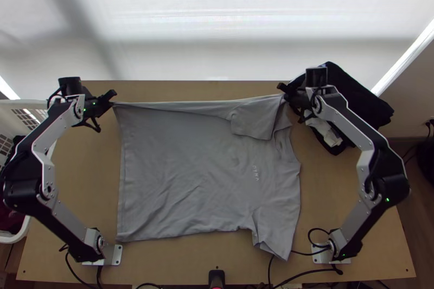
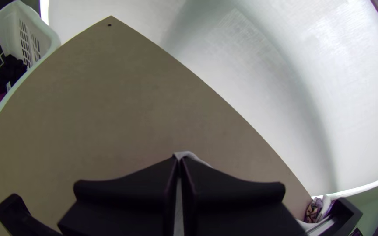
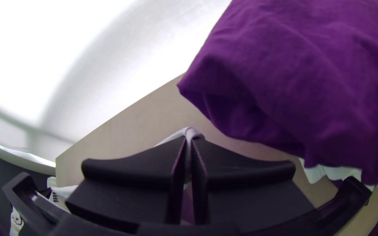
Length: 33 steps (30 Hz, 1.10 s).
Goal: Fold the t-shirt
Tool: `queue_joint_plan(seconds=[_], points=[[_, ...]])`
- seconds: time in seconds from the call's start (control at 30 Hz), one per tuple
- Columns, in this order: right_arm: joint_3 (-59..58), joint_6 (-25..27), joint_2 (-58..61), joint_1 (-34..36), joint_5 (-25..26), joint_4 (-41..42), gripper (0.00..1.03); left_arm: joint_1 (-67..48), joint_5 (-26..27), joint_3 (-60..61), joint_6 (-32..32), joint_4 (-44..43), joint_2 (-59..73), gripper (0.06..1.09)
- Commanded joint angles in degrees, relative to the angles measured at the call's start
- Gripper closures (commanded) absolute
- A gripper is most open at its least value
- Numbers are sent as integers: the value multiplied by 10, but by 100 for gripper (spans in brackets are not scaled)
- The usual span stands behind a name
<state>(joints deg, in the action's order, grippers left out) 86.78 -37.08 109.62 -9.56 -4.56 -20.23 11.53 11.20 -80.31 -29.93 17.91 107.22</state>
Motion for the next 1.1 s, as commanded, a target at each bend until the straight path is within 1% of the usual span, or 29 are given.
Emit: queue_joint_plan(seconds=[0.0, 0.17, 0.3, 0.57, 0.8, 1.07], points=[[92, -10, 52, 12, 11, -43, 100, -1, -20, -75, 2, 26, 49, 105], [189, -10, 96, 12, 11, -119, 100, -10, -20, -178, 8, 138, 99, 105], [249, -4, 115, 9, 10, -197, 100, -20, -18, -203, 19, 200, 92, 105], [240, 14, 91, -10, 10, -294, 100, -27, 25, -185, 27, 308, 44, 105], [152, 26, 38, -26, 11, -303, 100, -27, 37, -100, 34, 310, -19, 105], [93, 35, 0, -27, 11, -295, 100, -26, 44, -7, 52, 303, -78, 105]])
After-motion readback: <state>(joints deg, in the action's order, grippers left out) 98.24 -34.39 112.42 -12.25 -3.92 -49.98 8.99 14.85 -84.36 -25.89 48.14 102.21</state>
